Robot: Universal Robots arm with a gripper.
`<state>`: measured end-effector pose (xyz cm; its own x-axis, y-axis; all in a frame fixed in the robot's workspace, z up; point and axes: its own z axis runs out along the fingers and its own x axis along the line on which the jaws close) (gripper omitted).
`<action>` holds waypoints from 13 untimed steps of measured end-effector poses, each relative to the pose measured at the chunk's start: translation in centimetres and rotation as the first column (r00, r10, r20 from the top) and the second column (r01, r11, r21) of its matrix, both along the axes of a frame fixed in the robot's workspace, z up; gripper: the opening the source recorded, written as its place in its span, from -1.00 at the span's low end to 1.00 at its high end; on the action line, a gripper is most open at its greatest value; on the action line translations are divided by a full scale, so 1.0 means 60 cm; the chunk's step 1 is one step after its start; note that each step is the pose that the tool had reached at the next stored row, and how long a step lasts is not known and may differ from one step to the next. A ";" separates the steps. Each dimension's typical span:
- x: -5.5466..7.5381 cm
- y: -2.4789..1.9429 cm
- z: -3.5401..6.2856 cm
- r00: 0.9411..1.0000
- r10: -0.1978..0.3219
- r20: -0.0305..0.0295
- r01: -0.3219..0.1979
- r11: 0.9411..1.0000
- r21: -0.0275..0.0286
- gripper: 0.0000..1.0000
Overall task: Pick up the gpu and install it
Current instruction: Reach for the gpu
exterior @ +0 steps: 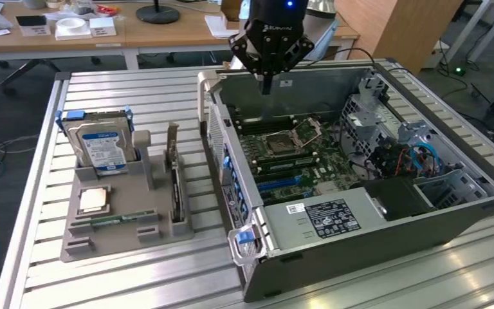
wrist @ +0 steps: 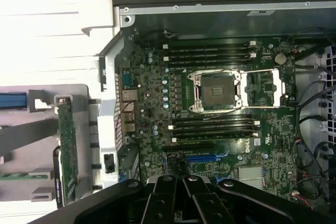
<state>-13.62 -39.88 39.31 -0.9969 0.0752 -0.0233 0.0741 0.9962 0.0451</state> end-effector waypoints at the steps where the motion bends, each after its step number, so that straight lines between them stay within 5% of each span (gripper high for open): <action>1: -0.005 0.0001 0.000 1.000 0.000 0.000 0.000 1.000 0.000 -0.80; 13: -0.081 0.0039 -0.002 1.000 -0.001 0.000 0.001 1.000 0.000 -0.80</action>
